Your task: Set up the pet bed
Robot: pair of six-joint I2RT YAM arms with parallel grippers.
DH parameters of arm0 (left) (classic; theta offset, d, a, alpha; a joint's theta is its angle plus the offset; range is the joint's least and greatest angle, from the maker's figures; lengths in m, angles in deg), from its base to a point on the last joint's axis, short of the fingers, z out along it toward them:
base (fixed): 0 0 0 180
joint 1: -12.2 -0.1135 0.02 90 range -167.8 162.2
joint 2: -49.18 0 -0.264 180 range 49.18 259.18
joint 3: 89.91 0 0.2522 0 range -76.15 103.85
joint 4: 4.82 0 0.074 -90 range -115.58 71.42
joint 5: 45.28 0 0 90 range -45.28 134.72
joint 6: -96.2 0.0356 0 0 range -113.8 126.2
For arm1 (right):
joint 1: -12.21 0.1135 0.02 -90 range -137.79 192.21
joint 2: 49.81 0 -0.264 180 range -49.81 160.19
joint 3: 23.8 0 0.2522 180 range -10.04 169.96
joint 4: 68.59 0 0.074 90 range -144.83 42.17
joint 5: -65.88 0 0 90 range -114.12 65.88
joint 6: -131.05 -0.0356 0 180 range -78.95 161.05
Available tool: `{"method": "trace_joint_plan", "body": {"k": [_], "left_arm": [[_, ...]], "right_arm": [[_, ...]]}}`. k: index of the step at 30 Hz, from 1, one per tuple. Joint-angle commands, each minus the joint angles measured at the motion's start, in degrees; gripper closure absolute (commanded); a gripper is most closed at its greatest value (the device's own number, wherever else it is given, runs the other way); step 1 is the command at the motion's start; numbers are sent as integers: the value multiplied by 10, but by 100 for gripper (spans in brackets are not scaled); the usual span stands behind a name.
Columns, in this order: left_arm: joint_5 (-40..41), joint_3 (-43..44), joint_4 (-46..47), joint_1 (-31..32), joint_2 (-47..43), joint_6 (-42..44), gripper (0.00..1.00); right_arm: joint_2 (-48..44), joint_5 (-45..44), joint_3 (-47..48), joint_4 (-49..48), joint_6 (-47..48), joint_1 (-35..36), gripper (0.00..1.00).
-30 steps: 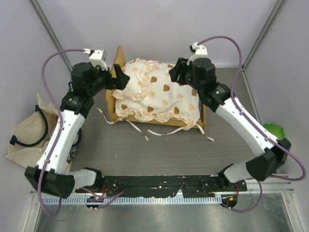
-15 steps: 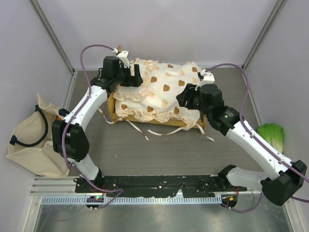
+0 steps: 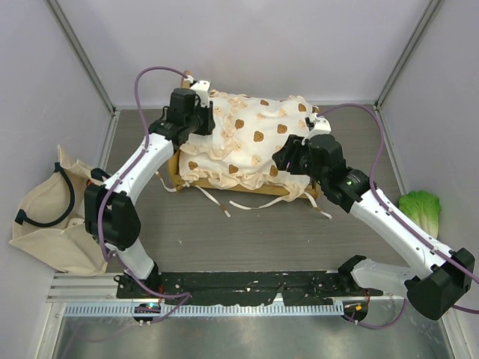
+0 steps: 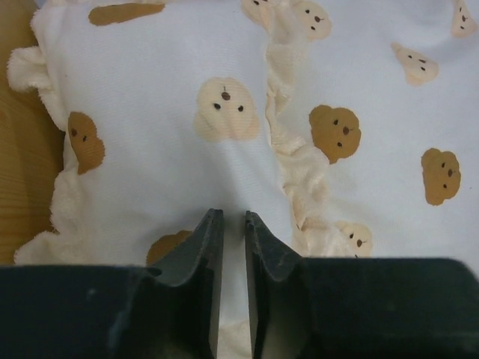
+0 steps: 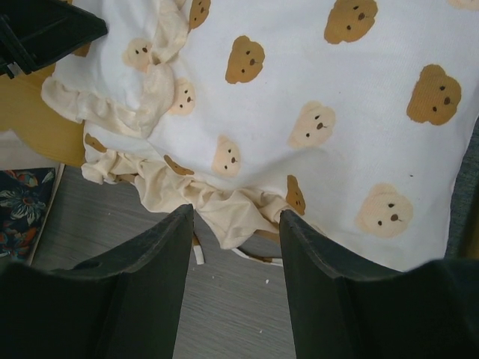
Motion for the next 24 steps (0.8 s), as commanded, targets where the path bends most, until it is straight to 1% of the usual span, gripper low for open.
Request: {"method": "trace_joint_plan", "body": {"k": [1, 2, 3, 4, 5, 6, 7, 9, 11, 13, 14, 16, 17, 18, 20, 22, 24], "left_arm": [[4, 15, 10, 7, 6, 18, 84], [9, 15, 8, 7, 8, 20, 88], [10, 16, 6, 9, 9, 23, 88], [11, 16, 6, 8, 8, 26, 83], [14, 13, 11, 9, 4, 25, 55], [13, 11, 15, 10, -1, 26, 49], [16, 10, 18, 11, -5, 24, 47], [27, 10, 30, 13, -21, 25, 33], [32, 13, 42, 14, -32, 30, 25], [36, 19, 51, 14, -43, 38, 20], [57, 22, 59, 14, -43, 50, 18], [81, 21, 71, 14, -42, 70, 16], [90, 18, 91, 14, -40, 83, 11], [98, 16, 101, 12, -34, 102, 8], [105, 24, 97, 12, -12, 117, 8], [108, 35, 89, 11, 10, 114, 7], [111, 46, 62, 12, 25, 105, 8]], "right_arm": [[-15, 6, -1, -14, -5, 0, 45], [-15, 7, -1, -13, -6, 1, 45], [-15, 5, -3, -13, -8, 0, 45], [-15, 6, -5, -13, -9, 1, 45], [-15, 5, -6, -13, -10, 1, 45], [-15, 7, -7, -11, -10, 1, 45], [-15, 6, -9, -13, -12, 1, 45], [-13, 8, -12, -13, -13, 0, 45], [-9, 11, -12, -13, -14, 1, 45], [-7, 15, -11, -13, -14, 1, 45], [-3, 16, -10, -13, -14, 1, 45], [0, 18, -8, -13, -13, 1, 45], [4, 21, -8, -13, -14, 0, 45], [6, 25, -7, -13, -13, 0, 45], [10, 29, -7, -14, -14, 0, 45], [16, 34, -8, -14, -14, 0, 45], [20, 36, -10, -14, -15, 0, 45]]}}
